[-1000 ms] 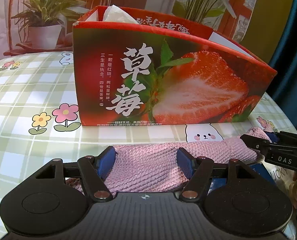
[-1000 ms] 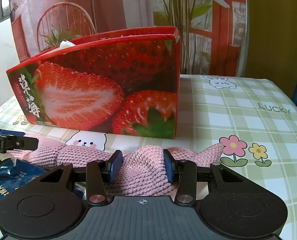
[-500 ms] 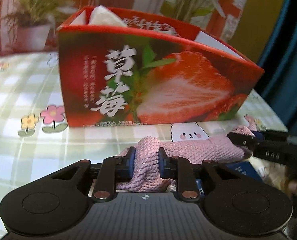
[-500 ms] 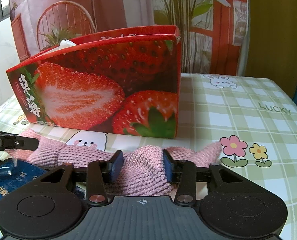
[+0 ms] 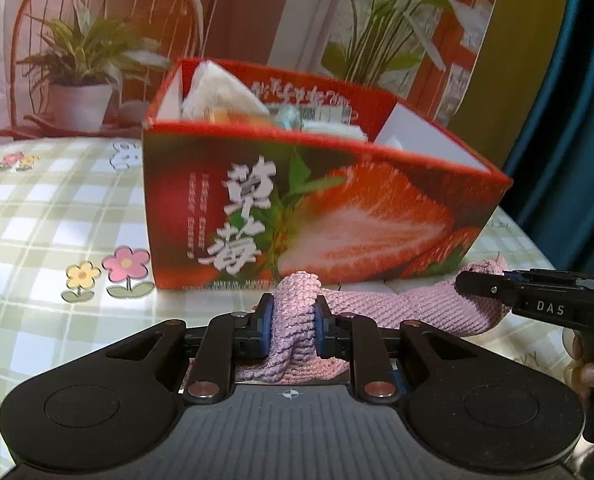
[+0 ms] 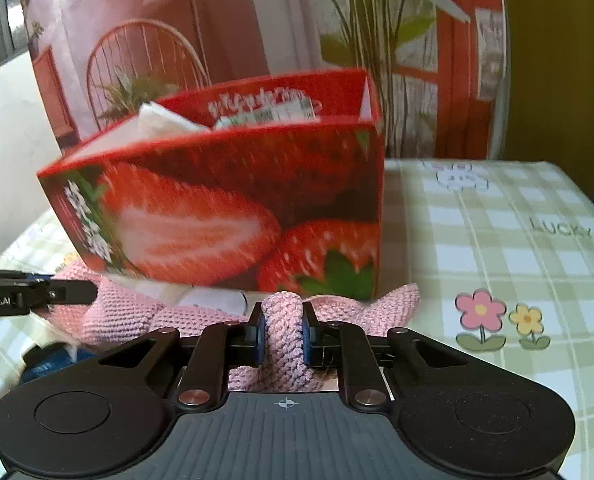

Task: Organize soft objects
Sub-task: 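Lift the pink cloth with both grippers and carry it into the box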

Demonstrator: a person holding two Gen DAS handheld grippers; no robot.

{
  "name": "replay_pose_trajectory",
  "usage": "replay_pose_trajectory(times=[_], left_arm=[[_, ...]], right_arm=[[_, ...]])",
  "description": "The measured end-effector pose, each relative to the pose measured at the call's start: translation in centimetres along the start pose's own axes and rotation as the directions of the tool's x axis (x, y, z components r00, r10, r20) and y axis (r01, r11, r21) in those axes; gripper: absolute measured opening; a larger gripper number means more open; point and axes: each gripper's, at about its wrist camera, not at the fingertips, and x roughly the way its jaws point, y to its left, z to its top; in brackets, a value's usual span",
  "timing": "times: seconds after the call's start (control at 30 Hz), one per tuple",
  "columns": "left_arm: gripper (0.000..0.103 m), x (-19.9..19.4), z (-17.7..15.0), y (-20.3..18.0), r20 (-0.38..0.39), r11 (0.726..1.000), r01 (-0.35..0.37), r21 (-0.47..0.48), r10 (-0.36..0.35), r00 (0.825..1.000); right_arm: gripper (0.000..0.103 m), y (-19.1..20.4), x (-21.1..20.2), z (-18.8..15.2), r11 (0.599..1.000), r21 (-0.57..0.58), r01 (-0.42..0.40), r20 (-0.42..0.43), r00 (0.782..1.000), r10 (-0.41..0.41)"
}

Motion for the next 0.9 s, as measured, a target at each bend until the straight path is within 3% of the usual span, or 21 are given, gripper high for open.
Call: replay_pose_trajectory(times=[0.33,0.67,0.8,0.9], left_arm=[[0.021,-3.0,1.8,-0.4,0.096,1.0,-0.001,0.0,0.001,0.995],[0.021,-6.1,5.4,-1.1,0.219,0.999,-0.001,0.047,-0.009,0.976],[0.021,-6.3,7.5,-1.8,0.239,0.996,-0.022,0.084,0.002,0.971],[0.021,-5.3,8.8,-2.5,0.205,0.988,-0.041,0.148,0.01,0.979]], right_arm=[[0.015,0.6,-2.4,2.2,1.0,-0.001,-0.031,0.092,0.995,0.031],[0.015,1.9,-5.8,5.4,0.997,-0.049,-0.051,0.207,0.976,0.06],[0.014,2.3,-6.0,7.5,0.995,-0.095,-0.043,0.235,0.97,0.064],[0.014,2.6,-5.6,9.1,0.989,-0.146,-0.013,0.253,0.966,0.05]])
